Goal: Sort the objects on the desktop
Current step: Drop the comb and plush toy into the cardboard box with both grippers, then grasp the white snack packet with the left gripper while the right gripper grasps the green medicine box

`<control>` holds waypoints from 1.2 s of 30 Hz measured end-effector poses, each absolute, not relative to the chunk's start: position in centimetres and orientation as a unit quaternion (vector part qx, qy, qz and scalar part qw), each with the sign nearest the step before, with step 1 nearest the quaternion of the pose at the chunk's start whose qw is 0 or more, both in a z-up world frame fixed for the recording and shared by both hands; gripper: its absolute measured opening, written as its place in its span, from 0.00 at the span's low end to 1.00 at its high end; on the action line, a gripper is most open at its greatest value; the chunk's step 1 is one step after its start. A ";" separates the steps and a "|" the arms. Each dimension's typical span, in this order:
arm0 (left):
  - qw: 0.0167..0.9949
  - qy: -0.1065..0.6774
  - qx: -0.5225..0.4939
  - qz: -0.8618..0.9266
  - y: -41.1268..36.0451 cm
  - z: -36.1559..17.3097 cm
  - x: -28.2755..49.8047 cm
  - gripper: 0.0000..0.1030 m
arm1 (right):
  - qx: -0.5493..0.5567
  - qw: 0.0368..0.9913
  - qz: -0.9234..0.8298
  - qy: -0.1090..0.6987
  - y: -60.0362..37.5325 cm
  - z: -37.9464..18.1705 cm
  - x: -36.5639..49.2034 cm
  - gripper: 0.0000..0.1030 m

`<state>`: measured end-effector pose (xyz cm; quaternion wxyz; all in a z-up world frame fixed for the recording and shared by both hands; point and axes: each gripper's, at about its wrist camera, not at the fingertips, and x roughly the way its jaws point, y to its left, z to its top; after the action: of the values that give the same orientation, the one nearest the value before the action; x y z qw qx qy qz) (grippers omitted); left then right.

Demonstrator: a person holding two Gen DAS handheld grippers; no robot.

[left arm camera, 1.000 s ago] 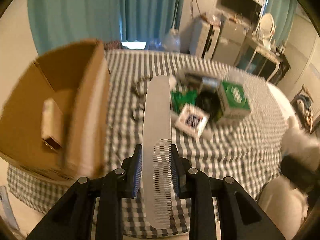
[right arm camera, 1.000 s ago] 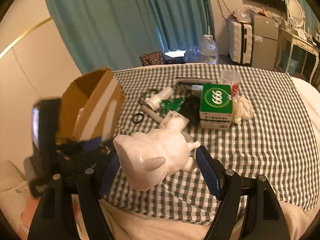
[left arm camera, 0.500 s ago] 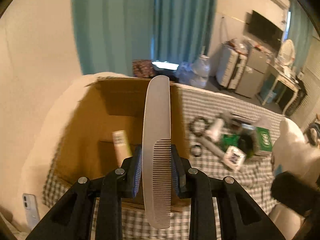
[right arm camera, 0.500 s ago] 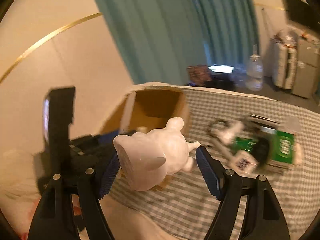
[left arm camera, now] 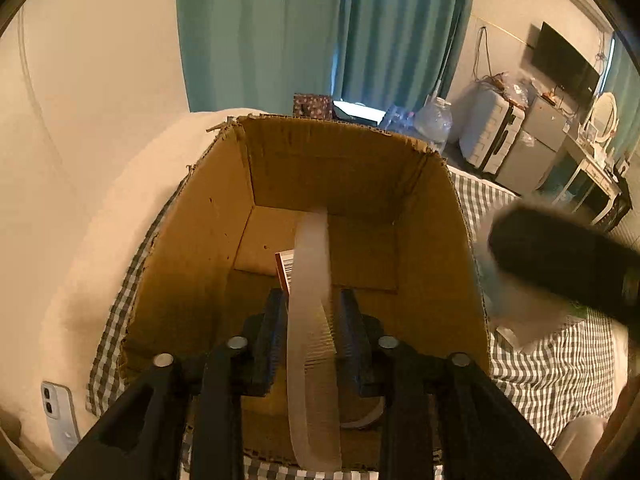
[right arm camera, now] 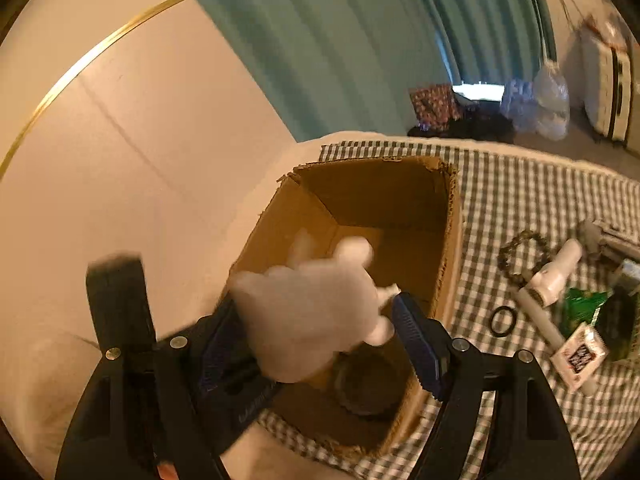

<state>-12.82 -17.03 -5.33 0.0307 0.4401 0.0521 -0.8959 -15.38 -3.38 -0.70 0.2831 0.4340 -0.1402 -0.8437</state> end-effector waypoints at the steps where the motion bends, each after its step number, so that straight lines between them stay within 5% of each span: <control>1: 0.036 0.050 0.441 -0.895 -17.1 -5.4 -12.8 0.65 | 0.429 0.281 -0.845 -0.148 -3.0 -0.6 -15.6 0.73; 2: 0.041 0.048 0.443 -0.894 -17.1 -5.6 -12.9 0.77 | 0.427 0.279 -0.847 -0.150 -2.7 -0.5 -15.8 0.74; 11: 0.039 0.036 0.438 -0.897 -15.4 -4.6 -11.2 0.82 | 0.393 0.227 -0.876 -0.163 4.5 -0.4 -12.2 0.74; 19: 0.004 0.035 0.414 -0.910 -8.5 -2.9 -8.4 0.93 | 0.369 0.059 -0.918 -0.133 18.4 -1.9 -4.2 0.74; 27: -0.040 0.041 0.438 -0.897 1.1 -6.9 -7.5 0.93 | 0.363 -0.030 -0.920 -0.142 26.3 -5.4 0.0 0.74; 36: -0.053 -0.012 0.463 -0.885 7.1 -13.3 -9.5 0.93 | 0.363 -0.012 -0.924 -0.119 26.2 -9.1 -2.6 0.74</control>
<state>-9.46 7.15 -13.34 -0.0526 0.4626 -0.0122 -0.8849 -2.63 26.22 -9.07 -0.0120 0.3628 -0.1192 -0.9241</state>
